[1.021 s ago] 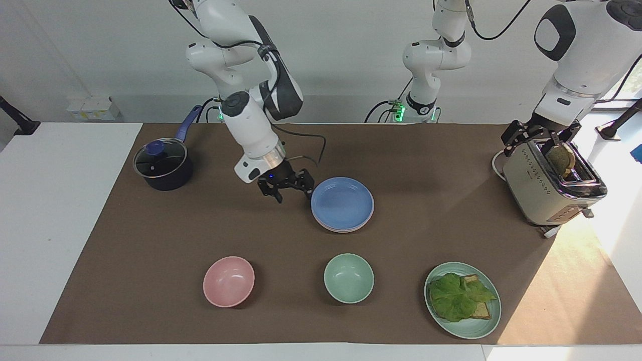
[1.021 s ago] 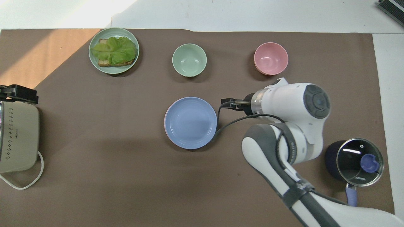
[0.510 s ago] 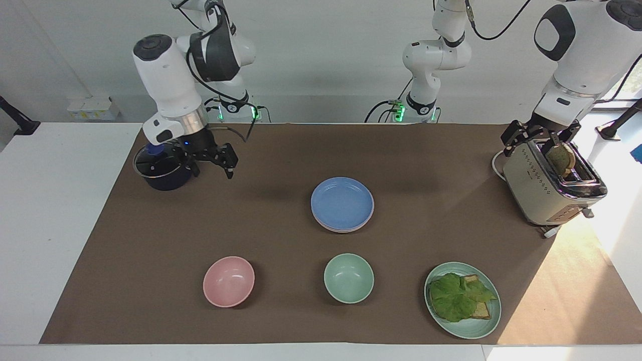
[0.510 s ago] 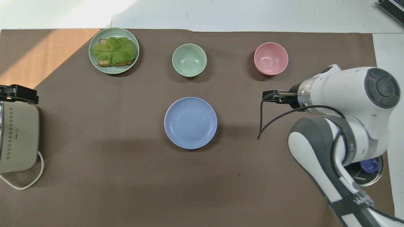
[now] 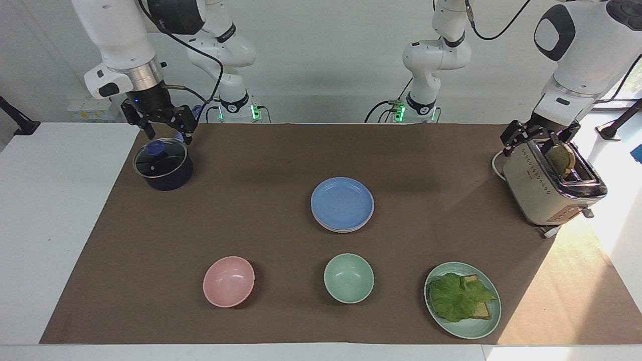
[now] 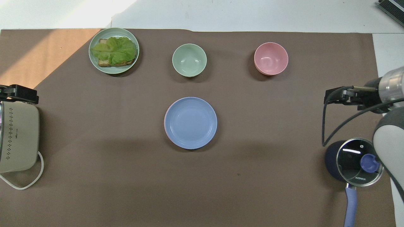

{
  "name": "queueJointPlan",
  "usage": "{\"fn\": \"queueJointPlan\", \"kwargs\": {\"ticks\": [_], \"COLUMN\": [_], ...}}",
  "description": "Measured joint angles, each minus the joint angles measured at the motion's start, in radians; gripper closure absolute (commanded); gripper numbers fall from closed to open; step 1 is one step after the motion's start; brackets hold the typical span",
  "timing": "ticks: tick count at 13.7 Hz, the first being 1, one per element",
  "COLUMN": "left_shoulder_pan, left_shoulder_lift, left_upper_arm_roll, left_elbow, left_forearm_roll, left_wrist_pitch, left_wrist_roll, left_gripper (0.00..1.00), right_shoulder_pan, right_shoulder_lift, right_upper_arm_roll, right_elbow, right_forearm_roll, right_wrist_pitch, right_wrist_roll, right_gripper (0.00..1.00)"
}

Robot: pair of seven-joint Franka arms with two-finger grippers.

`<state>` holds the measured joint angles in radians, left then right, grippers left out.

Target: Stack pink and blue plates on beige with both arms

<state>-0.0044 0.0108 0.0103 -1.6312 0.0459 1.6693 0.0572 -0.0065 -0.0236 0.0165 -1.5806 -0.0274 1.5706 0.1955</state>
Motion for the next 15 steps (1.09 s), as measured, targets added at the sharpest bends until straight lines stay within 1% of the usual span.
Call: {"fn": "queueJointPlan", "kwargs": {"ticks": [2,4,7,15], "left_shoulder_pan": [0.000,0.000,0.000,0.000], "left_shoulder_lift": [0.000,0.000,0.000,0.000], "left_upper_arm_roll": [0.000,0.000,-0.001,-0.001], "left_elbow": [0.000,0.000,0.000,0.000], "left_forearm_roll": [0.000,0.000,-0.001,-0.001], "left_wrist_pitch": [0.000,0.000,0.000,0.000], "left_wrist_roll": [0.000,0.000,-0.008,-0.012], "left_gripper": [0.00,0.00,0.00,0.00], "right_shoulder_pan": [-0.006,-0.011,-0.011,-0.008], "right_shoulder_lift": [0.029,0.049,0.053,0.044], "right_upper_arm_roll": [0.000,0.000,0.001,0.014], "right_elbow": [0.074,0.106,0.106,0.106], "right_forearm_roll": [0.000,0.000,0.000,0.001], "right_wrist_pitch": [-0.064,-0.082,-0.101,-0.118], "right_wrist_roll": [-0.006,-0.018,-0.054,-0.081], "right_gripper": [0.00,0.00,0.00,0.00]}}
